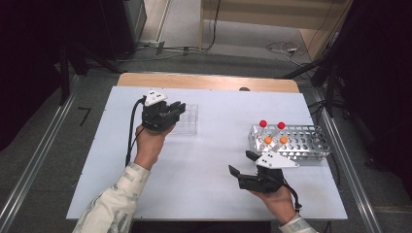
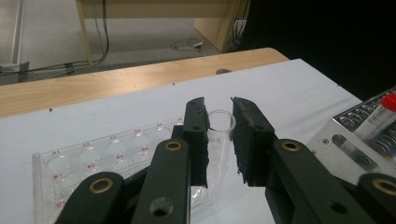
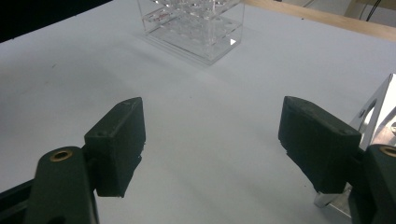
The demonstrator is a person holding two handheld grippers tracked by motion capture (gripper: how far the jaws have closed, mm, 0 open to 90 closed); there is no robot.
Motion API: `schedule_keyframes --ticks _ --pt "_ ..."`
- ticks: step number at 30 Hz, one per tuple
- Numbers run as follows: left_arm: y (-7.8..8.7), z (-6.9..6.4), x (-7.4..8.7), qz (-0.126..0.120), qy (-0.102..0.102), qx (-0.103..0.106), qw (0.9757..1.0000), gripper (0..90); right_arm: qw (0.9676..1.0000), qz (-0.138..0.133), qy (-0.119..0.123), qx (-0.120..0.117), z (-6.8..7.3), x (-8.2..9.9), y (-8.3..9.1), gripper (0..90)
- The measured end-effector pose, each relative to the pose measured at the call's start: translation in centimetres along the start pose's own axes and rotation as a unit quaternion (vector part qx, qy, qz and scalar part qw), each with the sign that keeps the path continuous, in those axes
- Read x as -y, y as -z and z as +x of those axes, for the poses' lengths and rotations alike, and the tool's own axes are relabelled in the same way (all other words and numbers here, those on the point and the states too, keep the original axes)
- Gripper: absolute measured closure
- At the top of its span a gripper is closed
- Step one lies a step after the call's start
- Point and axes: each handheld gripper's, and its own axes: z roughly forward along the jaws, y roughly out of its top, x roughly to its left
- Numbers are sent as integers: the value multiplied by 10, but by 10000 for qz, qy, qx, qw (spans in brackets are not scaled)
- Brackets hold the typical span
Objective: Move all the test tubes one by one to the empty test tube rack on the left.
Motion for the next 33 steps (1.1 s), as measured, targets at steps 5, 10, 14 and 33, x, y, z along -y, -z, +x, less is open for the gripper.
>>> schedule_keyframes --ticks 5,10,14,33 --pt "-2 0 -5 -46 -35 -61 10000 760 10000 64 -3 6 -1 5 2 217" --pt "-5 0 -12 -44 -92 -125 9999 760 10000 14 -49 58 -3 6 5 218" --pt "-10 2 -14 -26 -120 -184 9998 760 10000 -8 -70 58 -4 6 5 218" --pt "-33 2 -1 146 -419 -378 9983 757 9997 -129 -125 152 -8 5 9 220"
